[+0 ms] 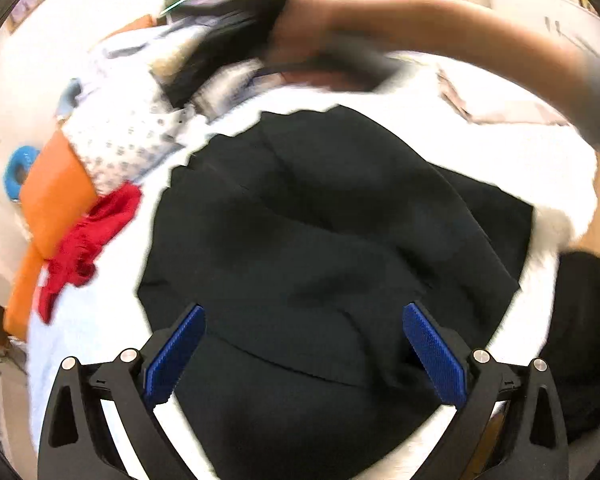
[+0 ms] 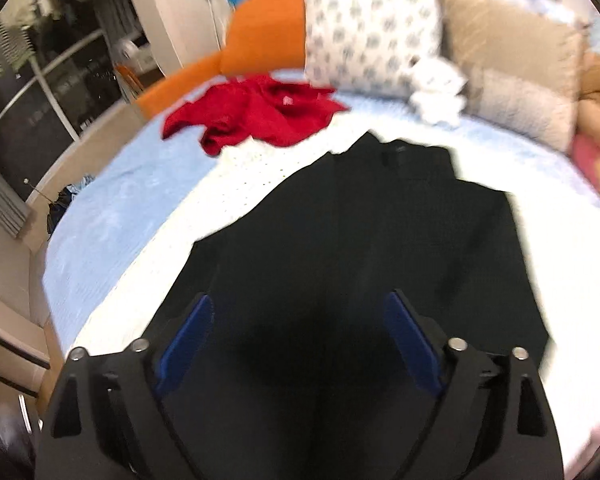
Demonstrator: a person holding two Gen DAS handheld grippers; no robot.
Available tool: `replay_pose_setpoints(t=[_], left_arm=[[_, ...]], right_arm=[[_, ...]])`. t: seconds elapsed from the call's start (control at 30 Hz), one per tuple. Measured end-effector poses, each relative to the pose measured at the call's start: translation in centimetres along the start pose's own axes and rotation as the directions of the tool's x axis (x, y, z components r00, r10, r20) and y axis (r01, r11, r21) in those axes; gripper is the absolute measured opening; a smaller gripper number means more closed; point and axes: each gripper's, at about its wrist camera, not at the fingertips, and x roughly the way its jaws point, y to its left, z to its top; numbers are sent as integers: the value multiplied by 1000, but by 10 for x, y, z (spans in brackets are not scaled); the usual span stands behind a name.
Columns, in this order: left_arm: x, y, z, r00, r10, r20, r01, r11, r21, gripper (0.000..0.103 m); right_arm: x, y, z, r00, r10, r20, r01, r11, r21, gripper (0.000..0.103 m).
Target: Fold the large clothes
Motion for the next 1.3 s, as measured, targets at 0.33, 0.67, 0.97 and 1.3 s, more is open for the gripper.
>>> replay_pose_setpoints(t=[0.33,0.67,0.97,1.3], left_arm=[[54,69,193,981,-176,-77,142,936,-323,100],[247,7,329,951,-85,-296,-8,955,-298,97],[358,-23,352,925,92,-368,-174,965,-196,95],[415,2,328,864,154,-480,-288,933,-218,94]], right_arm=[[-159,-30,-211,993,-82,84,67,983,169,89],[-125,-61,-318,1000,-12,25,3,942,336,74],[-110,-94,-334,999,9,33,-21,920,391,60],[-103,-82,-335,998,47,29,-54,940,338,46]])
